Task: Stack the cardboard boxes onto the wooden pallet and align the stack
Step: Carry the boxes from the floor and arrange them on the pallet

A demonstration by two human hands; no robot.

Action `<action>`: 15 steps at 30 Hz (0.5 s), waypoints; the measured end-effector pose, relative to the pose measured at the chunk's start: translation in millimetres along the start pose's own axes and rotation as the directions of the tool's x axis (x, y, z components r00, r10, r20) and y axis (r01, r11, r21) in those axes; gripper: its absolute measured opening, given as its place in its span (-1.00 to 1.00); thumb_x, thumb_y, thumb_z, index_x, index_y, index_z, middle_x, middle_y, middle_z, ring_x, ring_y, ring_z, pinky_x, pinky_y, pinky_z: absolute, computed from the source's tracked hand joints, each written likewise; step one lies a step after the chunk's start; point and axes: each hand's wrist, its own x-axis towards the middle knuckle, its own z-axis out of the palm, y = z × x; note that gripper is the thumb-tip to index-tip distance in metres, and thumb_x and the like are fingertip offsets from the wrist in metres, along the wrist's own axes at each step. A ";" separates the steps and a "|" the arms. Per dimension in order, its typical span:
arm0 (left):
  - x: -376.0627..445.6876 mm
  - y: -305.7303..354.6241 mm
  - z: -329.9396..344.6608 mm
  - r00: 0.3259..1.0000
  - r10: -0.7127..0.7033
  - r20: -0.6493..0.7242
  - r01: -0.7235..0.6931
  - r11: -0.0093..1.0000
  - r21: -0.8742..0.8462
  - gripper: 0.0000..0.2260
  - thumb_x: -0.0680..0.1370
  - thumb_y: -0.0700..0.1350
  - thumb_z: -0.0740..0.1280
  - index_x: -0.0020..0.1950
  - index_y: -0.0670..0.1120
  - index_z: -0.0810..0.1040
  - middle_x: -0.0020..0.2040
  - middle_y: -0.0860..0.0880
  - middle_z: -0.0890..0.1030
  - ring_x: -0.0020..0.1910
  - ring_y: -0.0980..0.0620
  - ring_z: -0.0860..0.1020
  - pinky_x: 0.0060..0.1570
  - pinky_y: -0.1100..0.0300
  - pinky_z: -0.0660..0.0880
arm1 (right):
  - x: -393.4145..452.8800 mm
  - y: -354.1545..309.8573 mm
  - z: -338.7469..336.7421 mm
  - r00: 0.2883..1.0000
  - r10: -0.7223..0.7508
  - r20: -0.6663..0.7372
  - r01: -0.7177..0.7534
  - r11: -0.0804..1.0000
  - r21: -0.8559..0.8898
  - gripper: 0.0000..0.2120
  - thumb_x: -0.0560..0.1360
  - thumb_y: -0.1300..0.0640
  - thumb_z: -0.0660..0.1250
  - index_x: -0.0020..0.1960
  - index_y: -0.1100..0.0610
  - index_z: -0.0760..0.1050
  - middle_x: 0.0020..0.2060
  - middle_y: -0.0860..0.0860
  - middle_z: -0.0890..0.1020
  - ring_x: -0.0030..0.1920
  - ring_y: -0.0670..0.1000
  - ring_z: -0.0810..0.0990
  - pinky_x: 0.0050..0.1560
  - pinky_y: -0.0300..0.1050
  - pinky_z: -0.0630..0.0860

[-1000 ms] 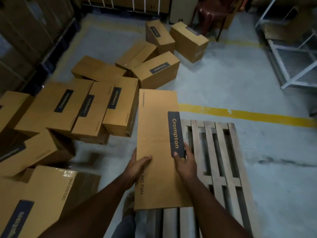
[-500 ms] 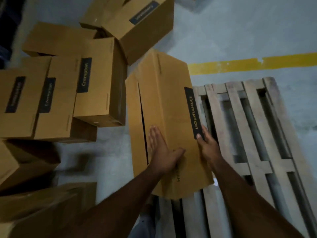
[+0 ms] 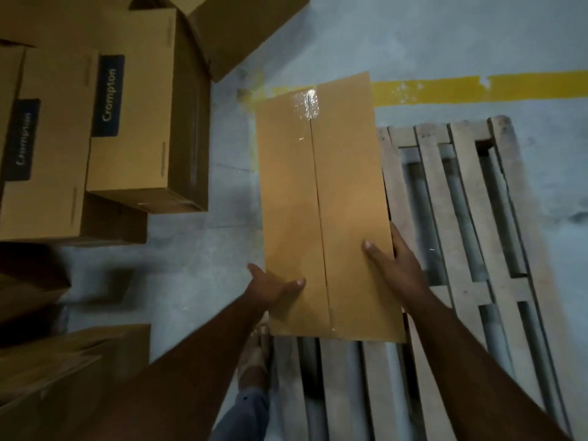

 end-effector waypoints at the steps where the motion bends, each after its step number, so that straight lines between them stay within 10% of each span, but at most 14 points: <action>1: 1.1 -5.7 0.6 0.998 0.012 0.064 -0.009 0.999 -0.045 0.12 0.35 0.10 0.65 0.67 -0.06 -0.02 0.62 -0.14 0.24 0.55 -0.22 0.30 0.50 -0.21 0.32 | 1.9 2.8 1.0 0.999 -0.019 -0.032 0.018 1.000 -0.015 -0.29 0.58 -0.26 0.36 0.64 -0.19 0.17 0.37 -0.08 0.52 0.28 0.03 0.53 0.27 0.14 0.52; 15: -24.9 -39.3 15.0 0.896 0.432 -0.105 -0.432 0.902 0.016 -0.30 0.54 -0.11 0.52 0.62 -0.03 0.29 0.41 -0.02 0.55 0.34 -0.03 0.56 0.36 -0.02 0.52 | 14.7 16.0 -18.9 1.000 0.006 -0.008 -0.006 1.000 0.007 -0.45 0.65 -0.18 0.26 0.60 -0.27 0.21 0.40 0.01 0.52 0.30 0.12 0.55 0.22 0.21 0.50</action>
